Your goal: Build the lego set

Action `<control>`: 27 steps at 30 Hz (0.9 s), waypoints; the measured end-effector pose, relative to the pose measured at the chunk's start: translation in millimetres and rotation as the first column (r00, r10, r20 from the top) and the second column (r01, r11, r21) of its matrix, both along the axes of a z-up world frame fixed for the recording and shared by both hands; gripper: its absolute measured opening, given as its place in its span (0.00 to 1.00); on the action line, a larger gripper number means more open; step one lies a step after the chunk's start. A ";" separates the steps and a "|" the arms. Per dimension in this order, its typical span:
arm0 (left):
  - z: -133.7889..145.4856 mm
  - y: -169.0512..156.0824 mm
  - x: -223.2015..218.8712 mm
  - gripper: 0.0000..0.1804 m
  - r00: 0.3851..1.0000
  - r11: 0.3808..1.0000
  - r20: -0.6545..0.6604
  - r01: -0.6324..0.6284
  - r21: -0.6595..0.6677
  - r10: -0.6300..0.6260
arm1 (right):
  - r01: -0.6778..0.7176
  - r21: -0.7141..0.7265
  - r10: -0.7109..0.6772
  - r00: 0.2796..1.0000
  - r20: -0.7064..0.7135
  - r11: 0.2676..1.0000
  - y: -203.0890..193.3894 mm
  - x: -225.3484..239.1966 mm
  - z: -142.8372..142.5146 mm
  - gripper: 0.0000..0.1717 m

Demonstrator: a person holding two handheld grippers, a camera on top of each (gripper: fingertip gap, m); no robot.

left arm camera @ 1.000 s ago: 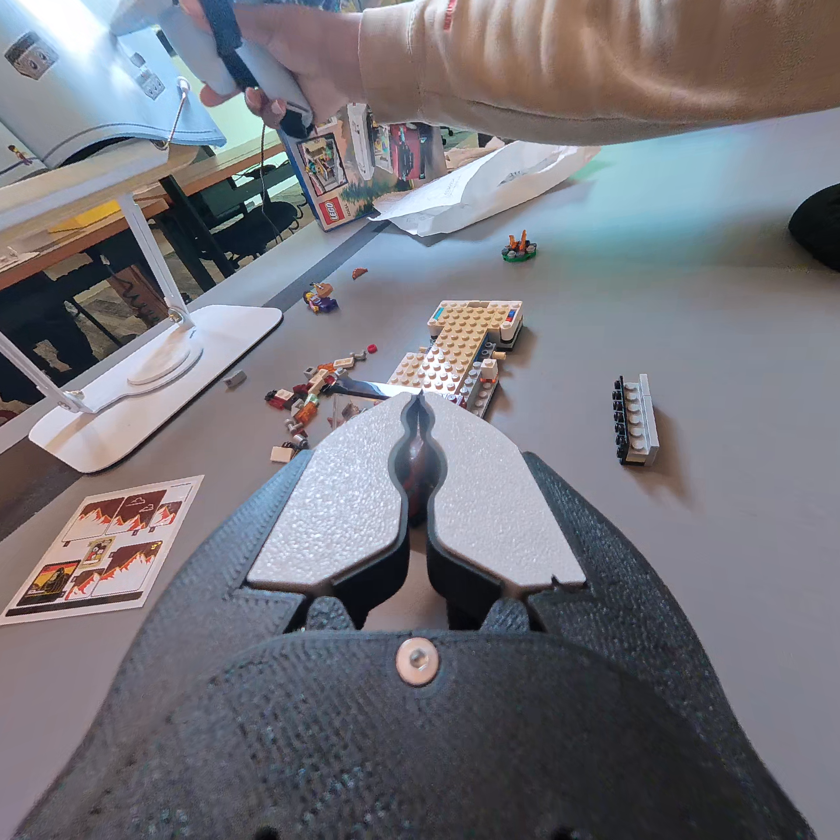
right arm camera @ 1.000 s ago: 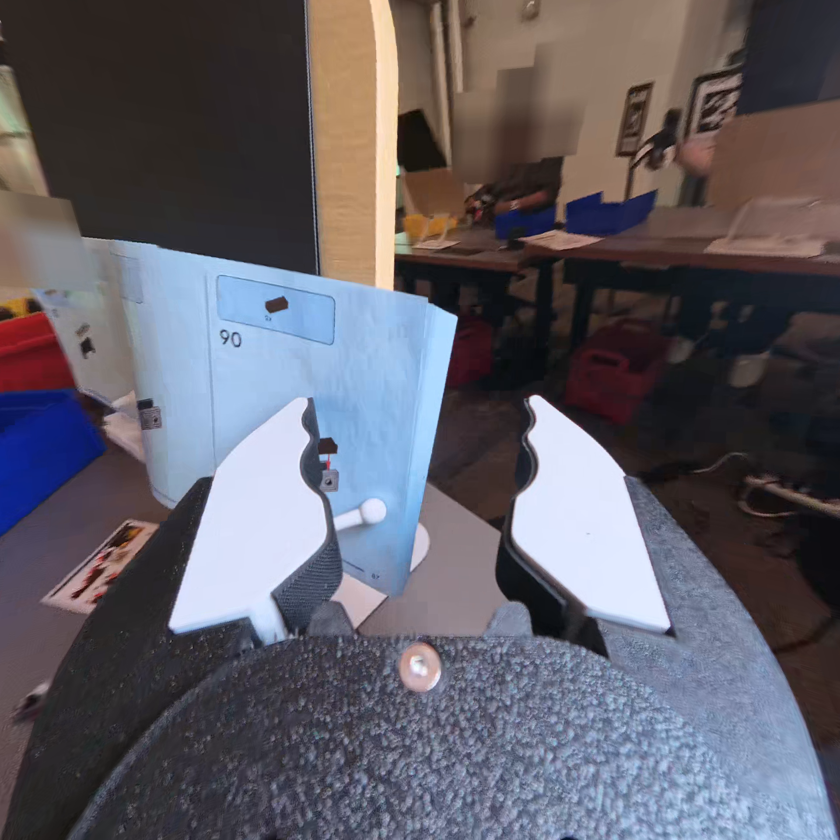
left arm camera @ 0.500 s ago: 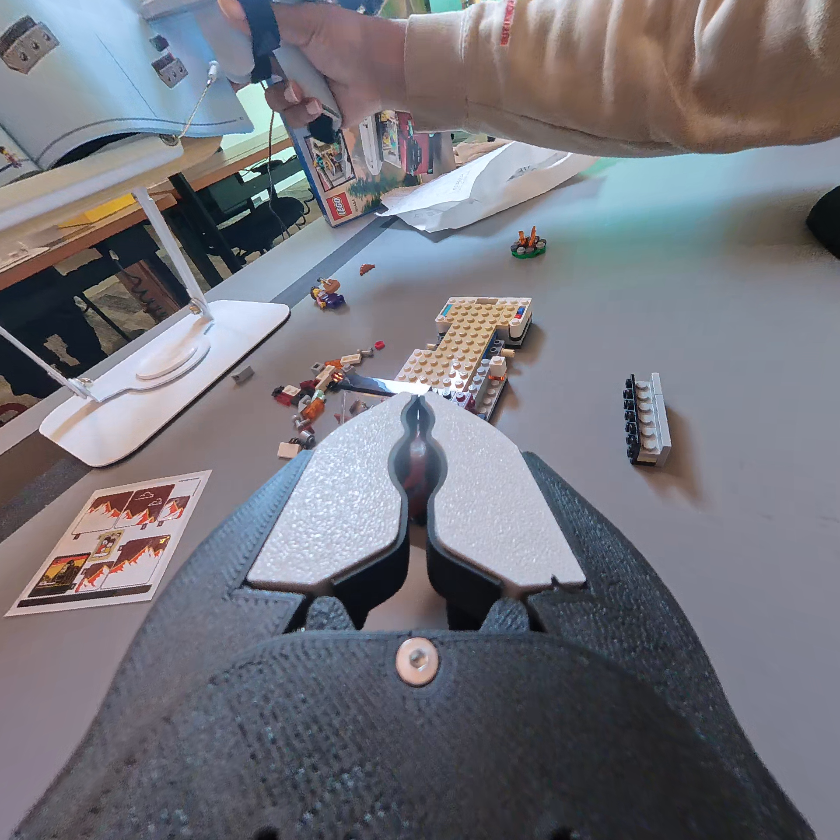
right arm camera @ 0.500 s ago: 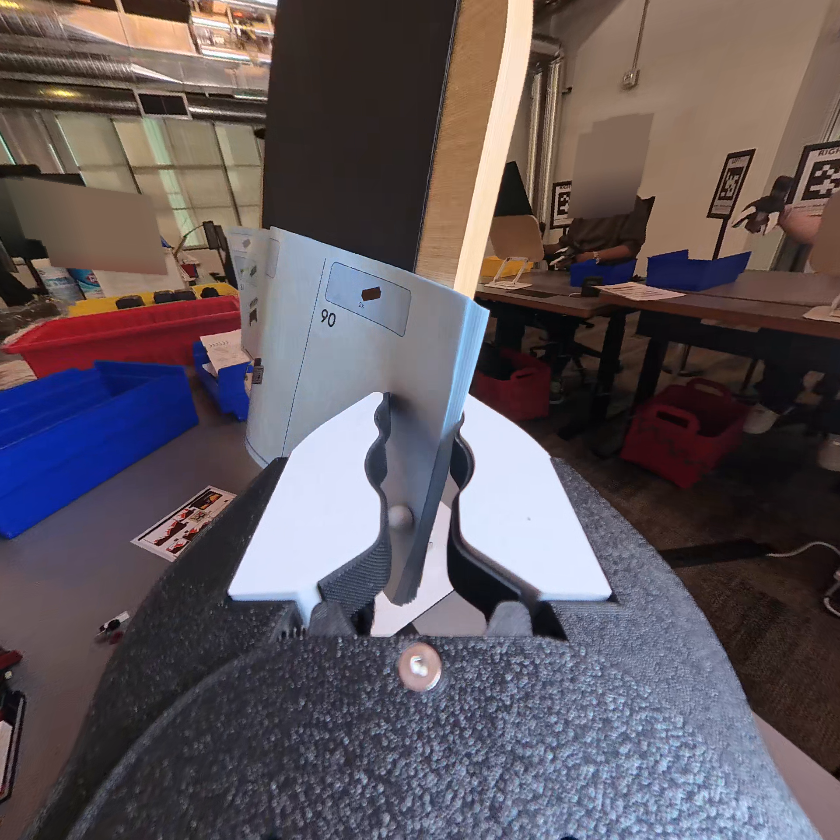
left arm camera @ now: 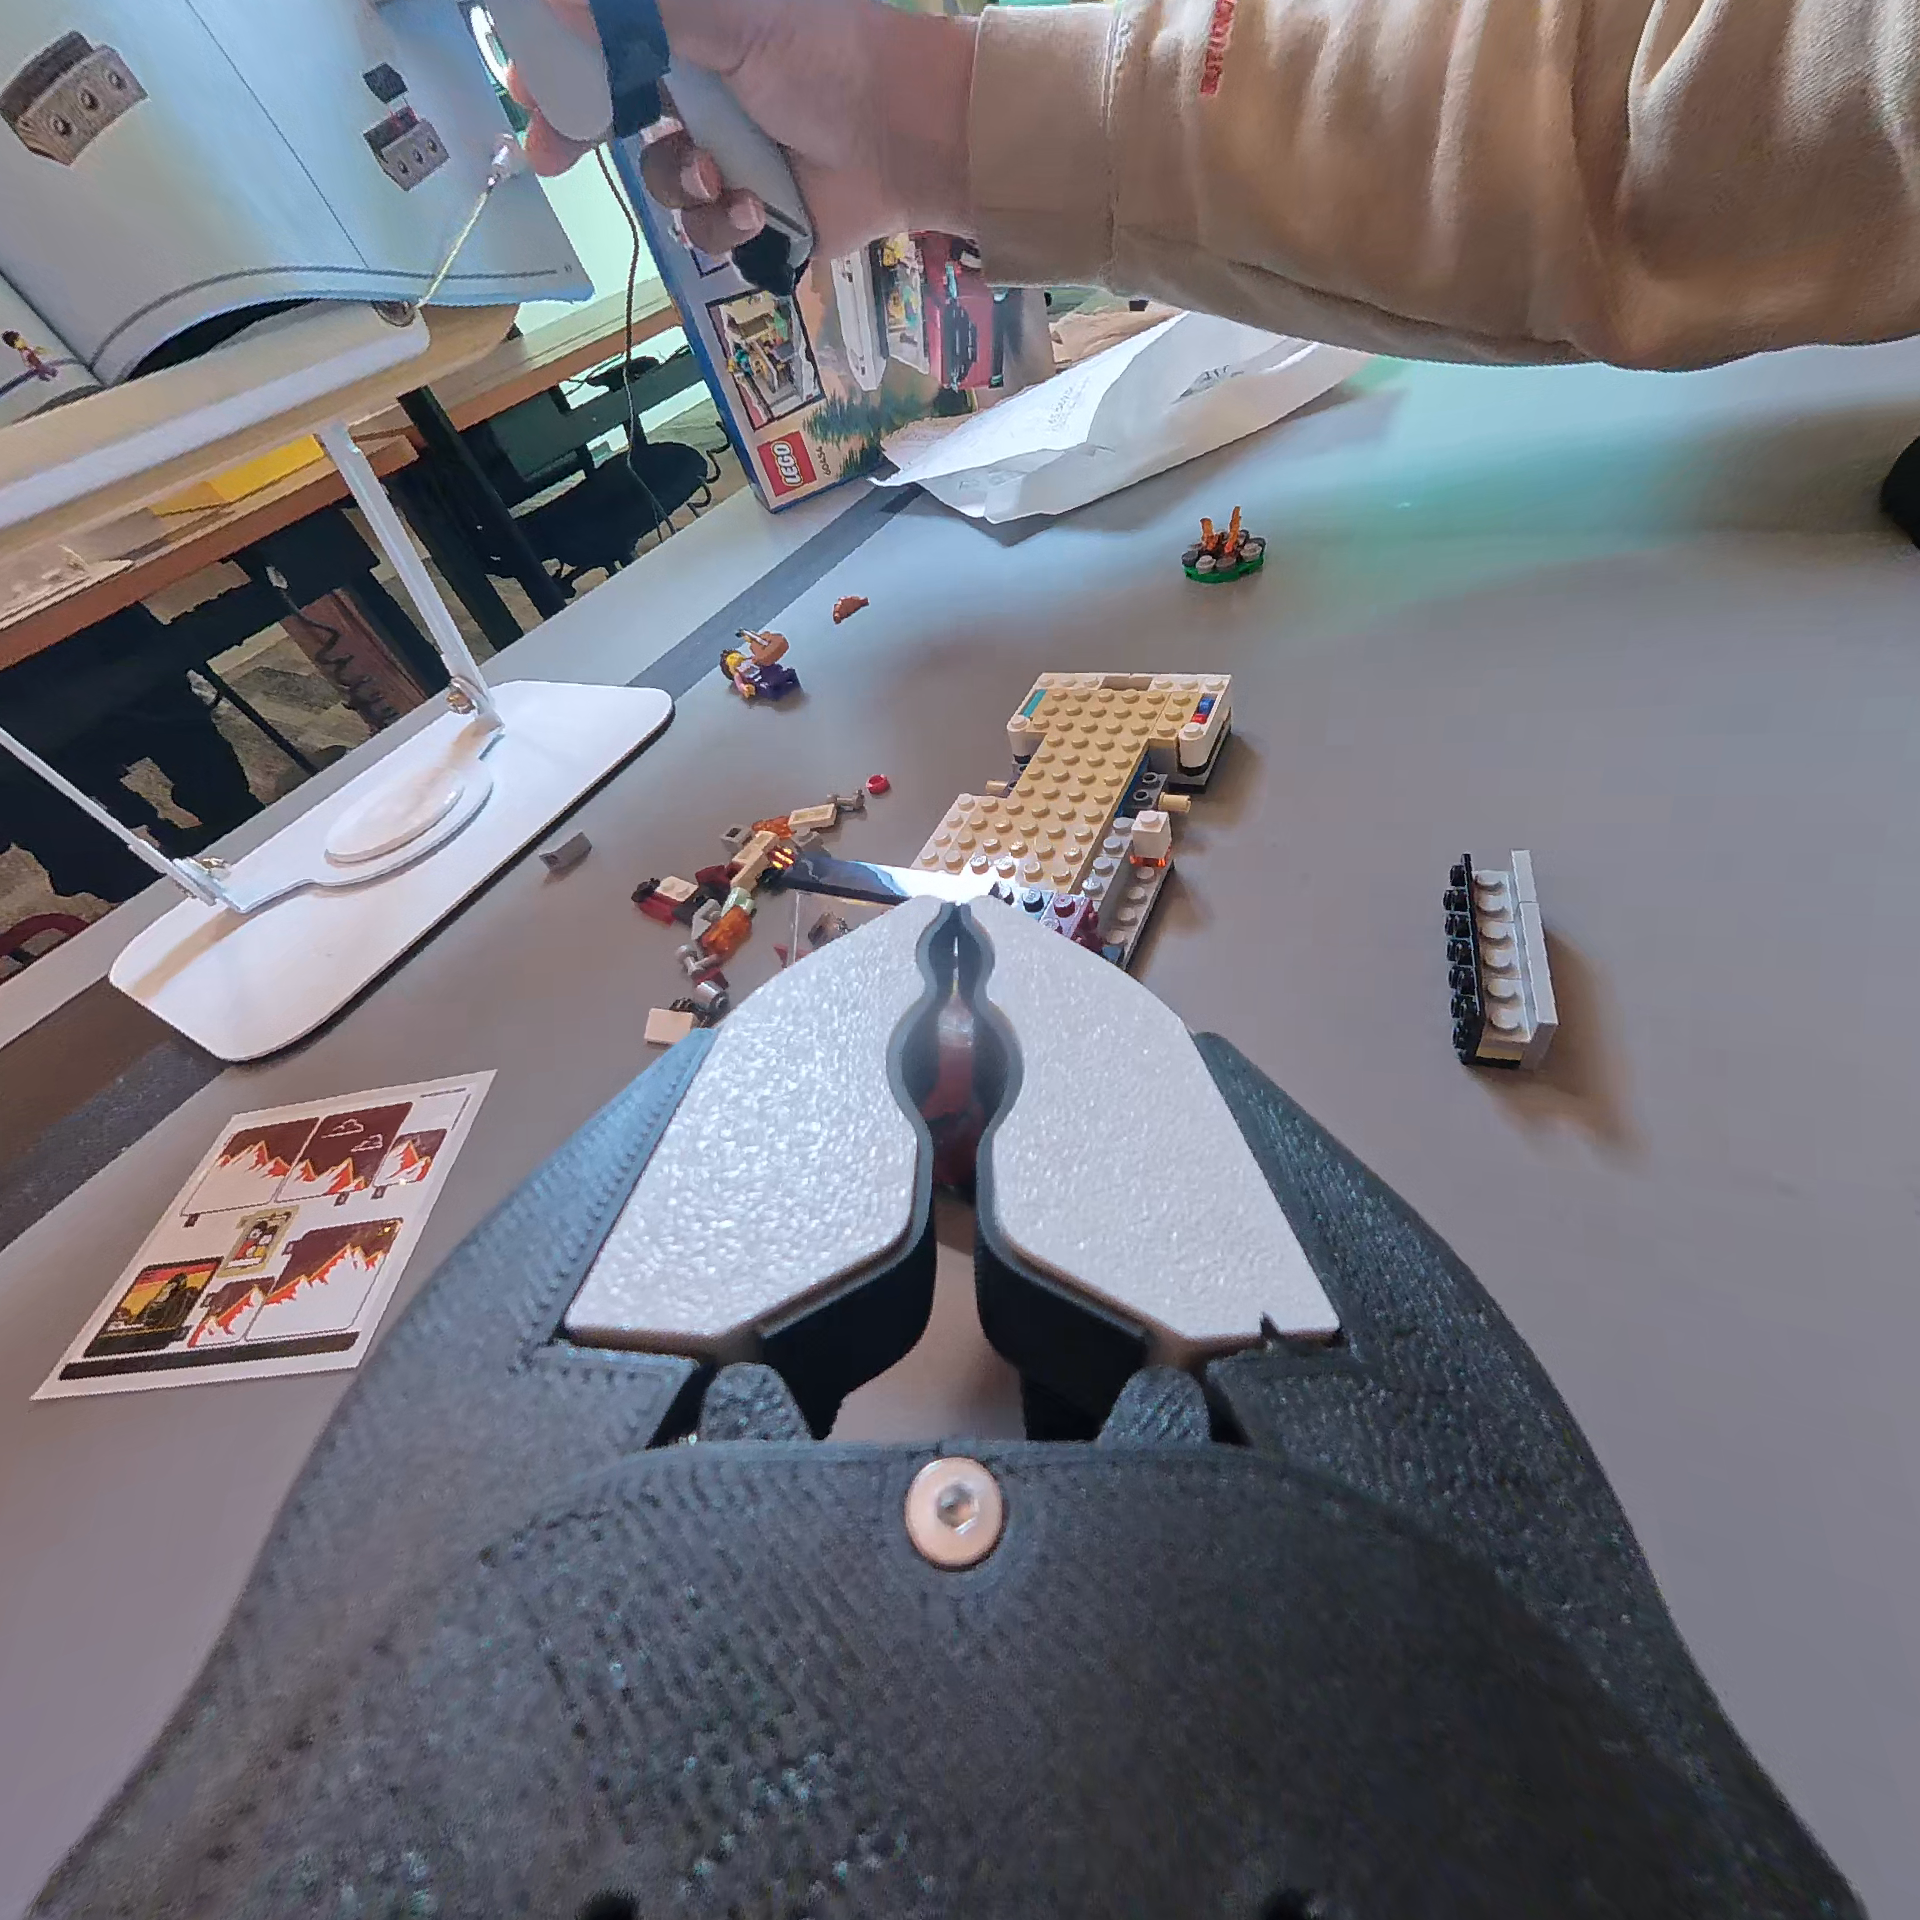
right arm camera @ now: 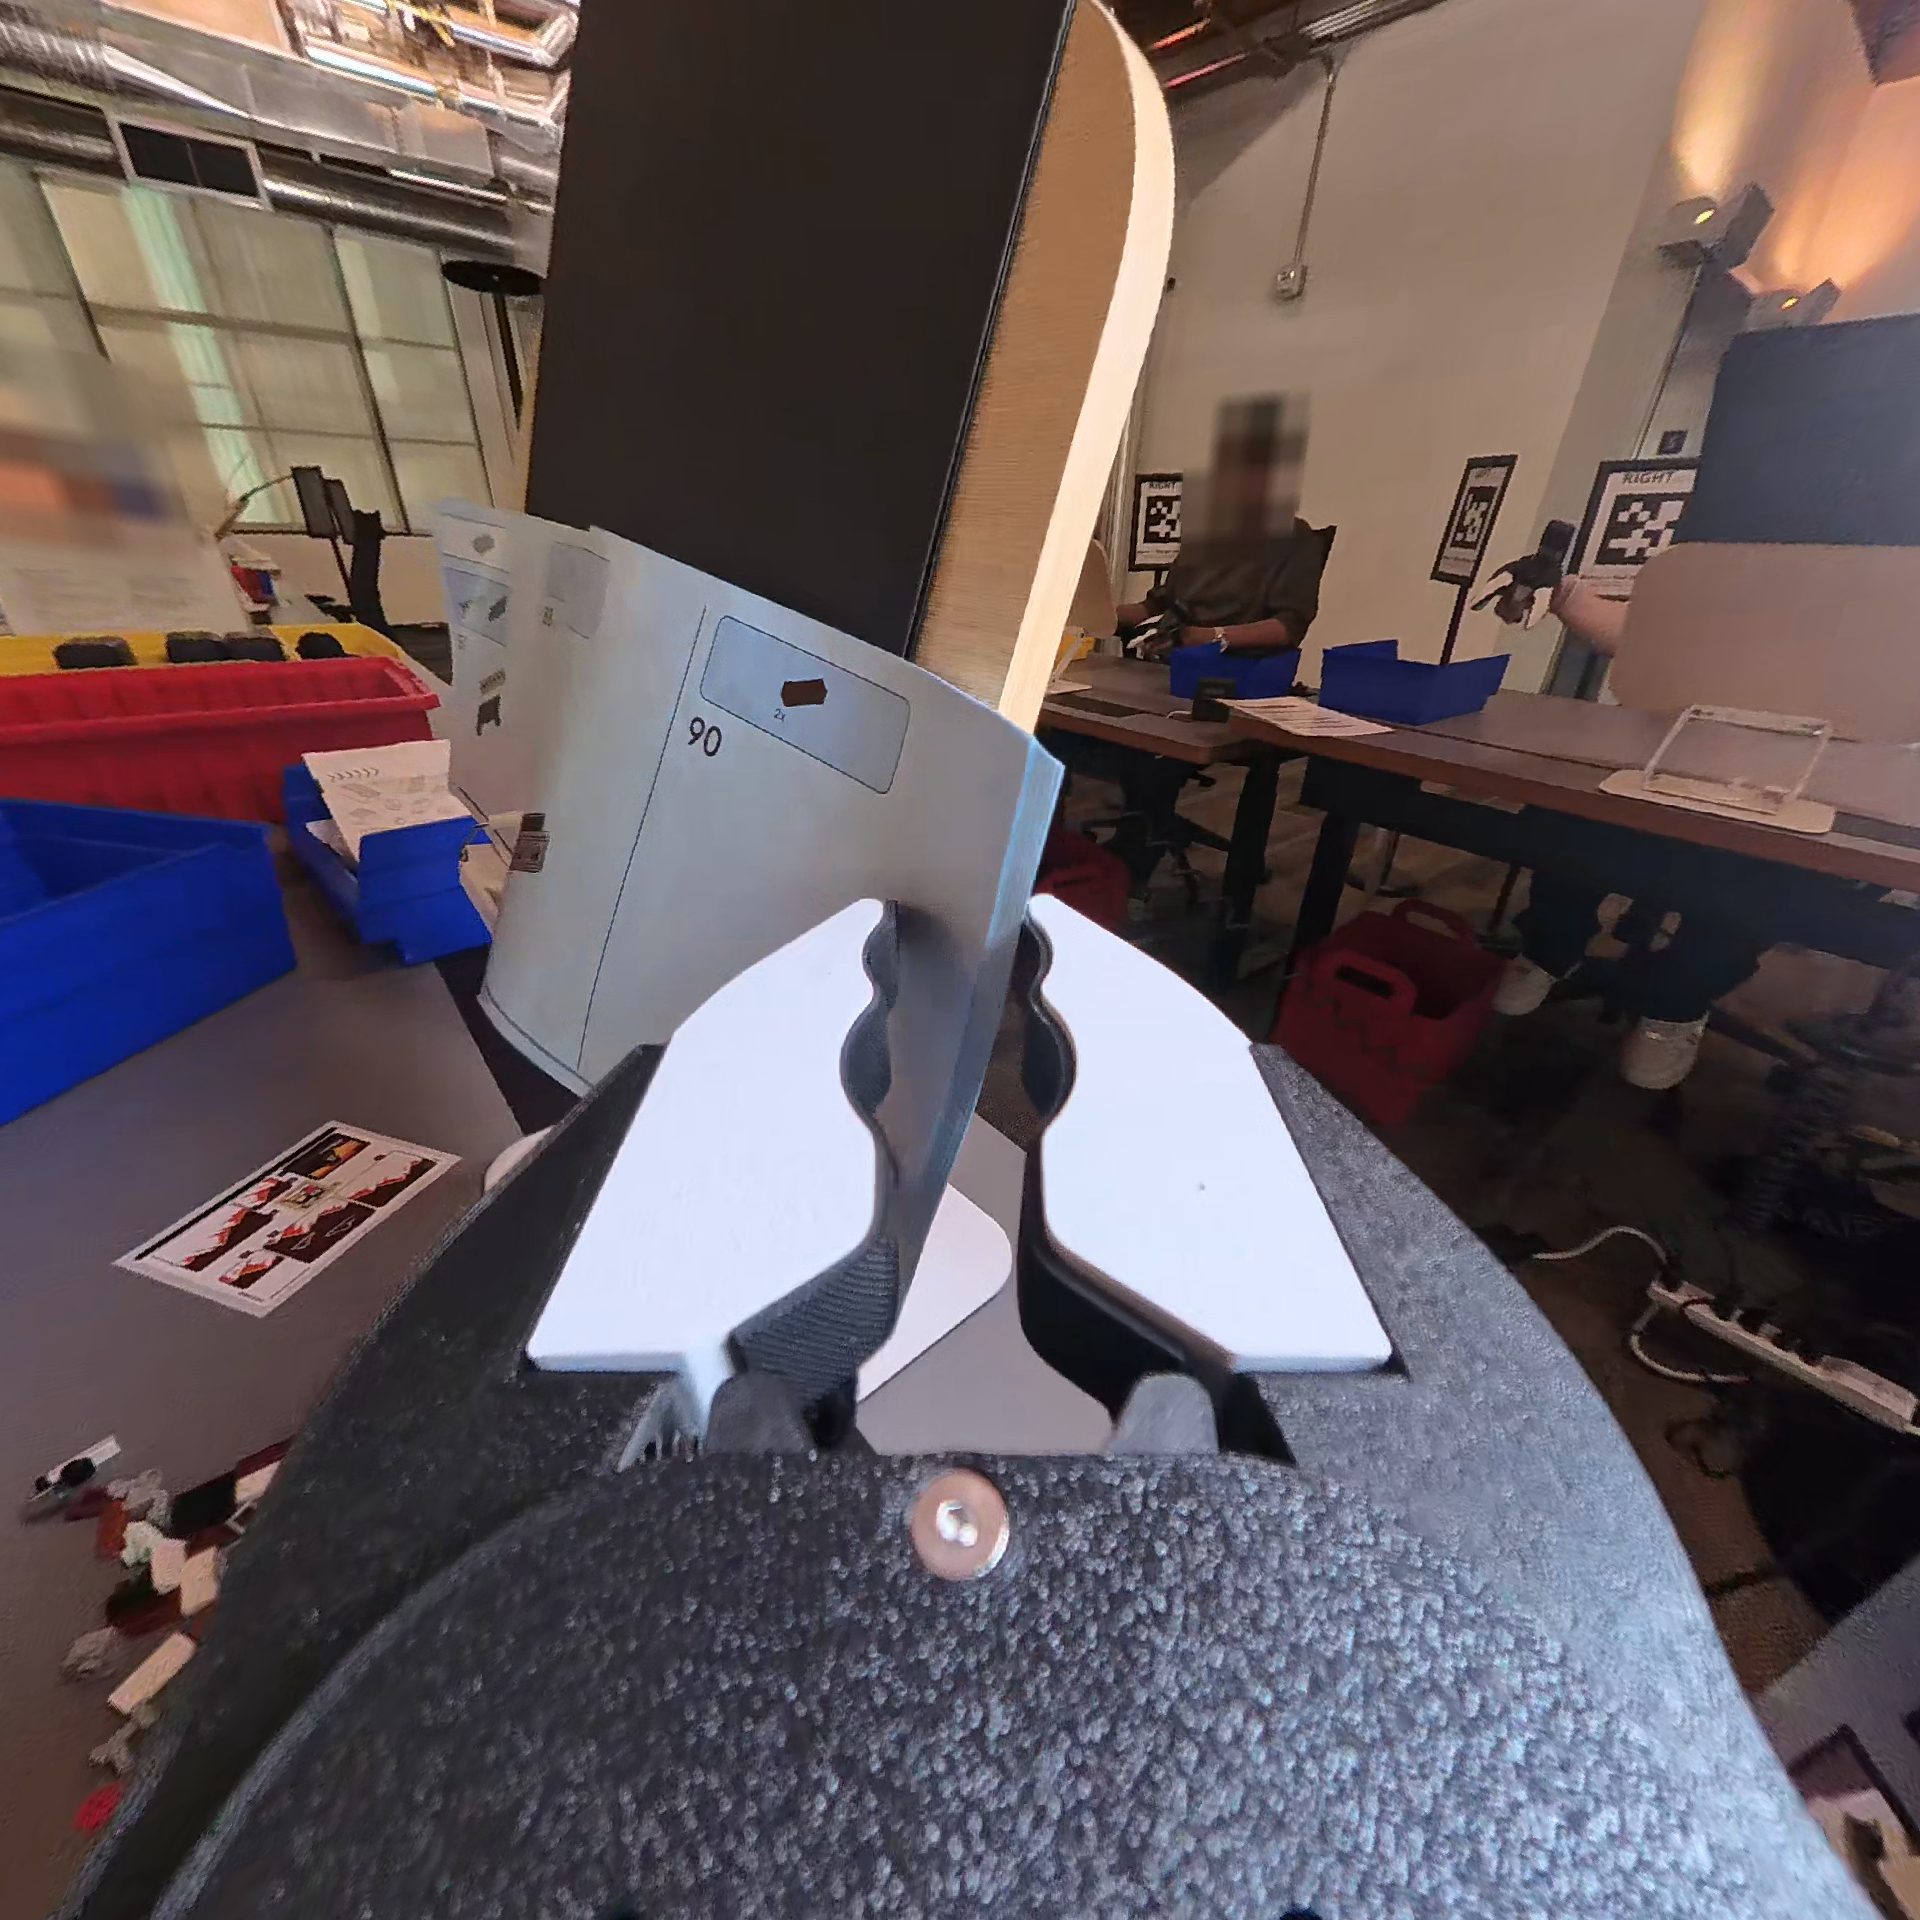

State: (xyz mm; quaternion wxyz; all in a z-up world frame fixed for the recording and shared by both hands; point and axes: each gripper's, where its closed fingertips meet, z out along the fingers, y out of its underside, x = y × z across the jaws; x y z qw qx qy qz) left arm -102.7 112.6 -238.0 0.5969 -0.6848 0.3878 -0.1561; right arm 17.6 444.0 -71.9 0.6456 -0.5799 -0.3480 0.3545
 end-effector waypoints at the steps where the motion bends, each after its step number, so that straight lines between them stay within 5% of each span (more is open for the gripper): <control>1: -0.2 0.1 0.0 0.00 1.000 1.000 -0.001 0.000 0.000 0.000 | 0.012 0.016 -0.012 1.000 0.009 1.000 0.2 1.3 1.1 0.11; 11: -1.2 0.3 0.4 0.00 1.000 1.000 -0.012 -0.002 0.000 0.002 | 0.067 0.123 -0.077 0.994 0.073 0.990 -0.1 3.0 13.7 0.04; 27: -1.4 0.3 0.3 0.00 1.000 1.000 -0.010 0.001 -0.003 -0.001 | 0.068 -0.036 -0.068 0.997 -0.019 0.997 7.0 20.5 -4.0 0.12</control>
